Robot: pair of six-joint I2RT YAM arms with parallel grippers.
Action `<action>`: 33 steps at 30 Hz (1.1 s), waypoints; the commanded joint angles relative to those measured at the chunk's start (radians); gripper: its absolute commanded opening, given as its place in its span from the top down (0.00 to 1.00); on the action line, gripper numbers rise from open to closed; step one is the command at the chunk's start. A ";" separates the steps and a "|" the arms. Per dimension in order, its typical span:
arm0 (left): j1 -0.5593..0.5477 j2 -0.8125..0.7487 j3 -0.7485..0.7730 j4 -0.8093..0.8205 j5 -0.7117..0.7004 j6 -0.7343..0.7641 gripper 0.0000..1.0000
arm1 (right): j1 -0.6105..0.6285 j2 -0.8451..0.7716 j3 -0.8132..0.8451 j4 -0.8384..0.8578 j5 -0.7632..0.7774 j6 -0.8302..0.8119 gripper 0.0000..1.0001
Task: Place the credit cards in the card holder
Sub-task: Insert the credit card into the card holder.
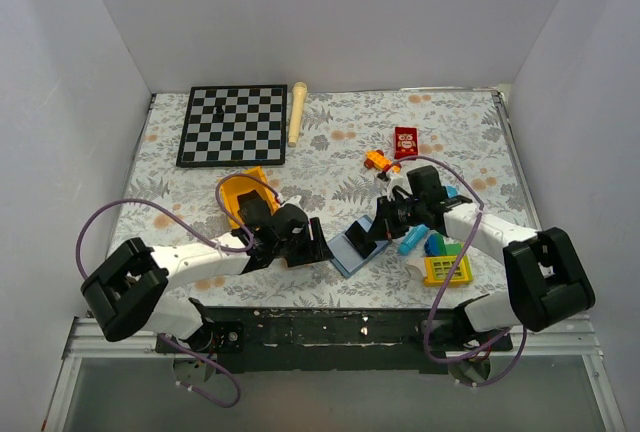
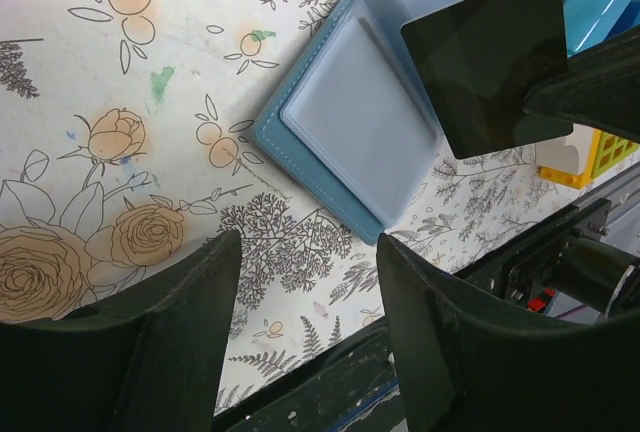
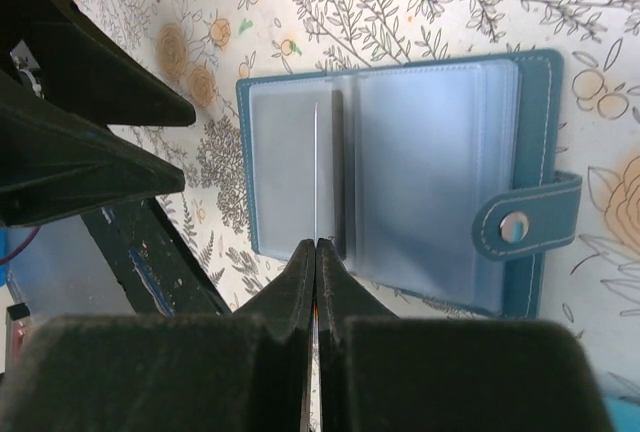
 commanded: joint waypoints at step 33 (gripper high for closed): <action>-0.013 0.137 0.053 0.072 -0.022 -0.004 0.43 | 0.000 0.129 0.043 0.033 -0.026 0.091 0.99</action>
